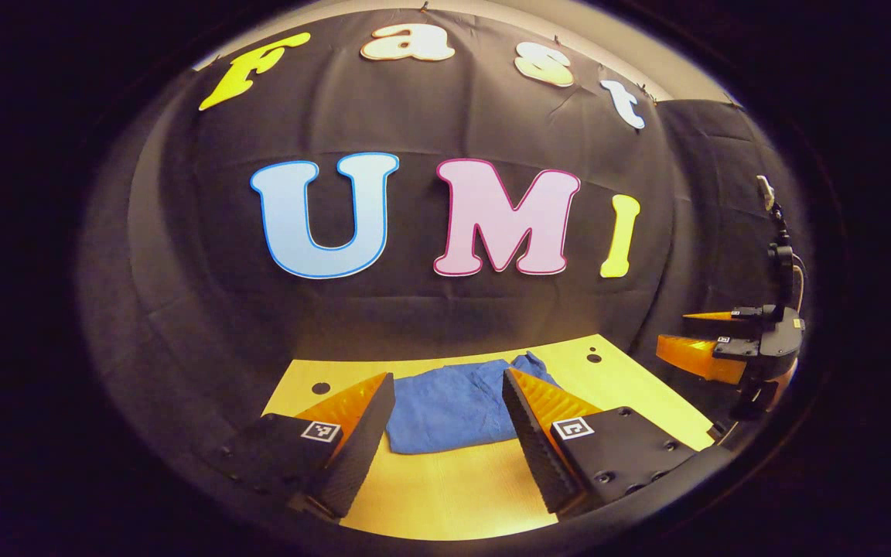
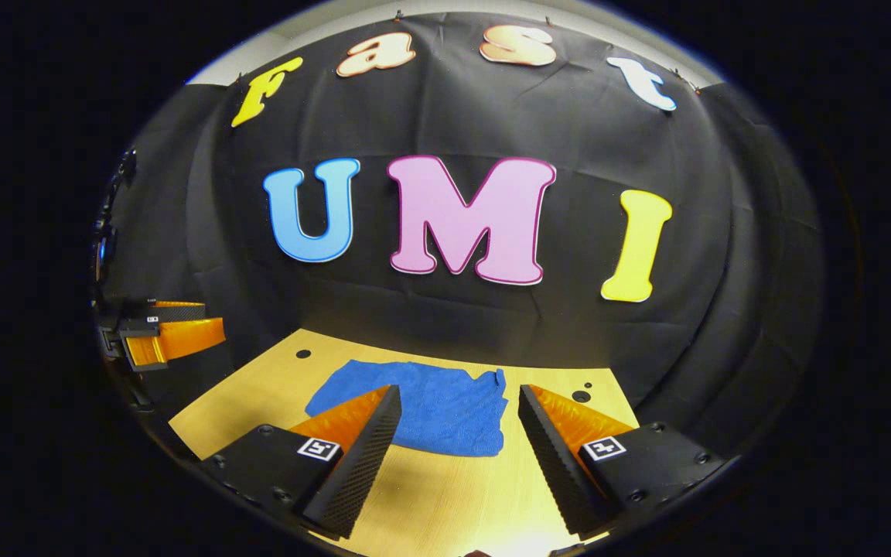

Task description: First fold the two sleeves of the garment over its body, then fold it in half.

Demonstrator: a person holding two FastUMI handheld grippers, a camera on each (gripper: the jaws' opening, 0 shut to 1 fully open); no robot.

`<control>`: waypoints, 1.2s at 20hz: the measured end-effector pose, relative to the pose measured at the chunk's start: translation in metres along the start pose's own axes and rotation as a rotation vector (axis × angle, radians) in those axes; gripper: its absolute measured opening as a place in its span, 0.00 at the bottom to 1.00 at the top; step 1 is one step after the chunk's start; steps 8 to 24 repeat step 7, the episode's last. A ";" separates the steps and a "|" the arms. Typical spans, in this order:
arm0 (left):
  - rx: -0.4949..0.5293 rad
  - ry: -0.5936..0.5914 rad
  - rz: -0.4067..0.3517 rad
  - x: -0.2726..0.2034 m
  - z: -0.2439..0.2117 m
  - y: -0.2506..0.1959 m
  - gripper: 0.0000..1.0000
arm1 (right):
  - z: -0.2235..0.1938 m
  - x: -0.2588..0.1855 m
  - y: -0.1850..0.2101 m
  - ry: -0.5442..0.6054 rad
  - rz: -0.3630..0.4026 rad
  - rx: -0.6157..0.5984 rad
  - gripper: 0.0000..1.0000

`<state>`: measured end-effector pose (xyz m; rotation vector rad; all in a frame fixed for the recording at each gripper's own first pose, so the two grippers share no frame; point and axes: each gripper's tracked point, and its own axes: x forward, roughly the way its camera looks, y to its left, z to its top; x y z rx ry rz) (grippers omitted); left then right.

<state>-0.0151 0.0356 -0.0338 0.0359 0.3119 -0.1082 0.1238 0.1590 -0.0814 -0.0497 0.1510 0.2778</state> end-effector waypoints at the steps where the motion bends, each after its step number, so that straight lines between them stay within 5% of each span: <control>1: -0.004 -0.010 -0.011 -0.015 -0.003 -0.003 0.81 | 0.002 -0.016 0.004 -0.017 -0.004 0.004 0.97; 7: 0.030 -0.087 -0.002 -0.074 -0.014 -0.016 0.82 | 0.005 -0.092 0.029 -0.038 0.033 -0.055 0.96; 24: 0.030 -0.087 -0.002 -0.074 -0.014 -0.016 0.82 | 0.005 -0.092 0.029 -0.038 0.033 -0.055 0.96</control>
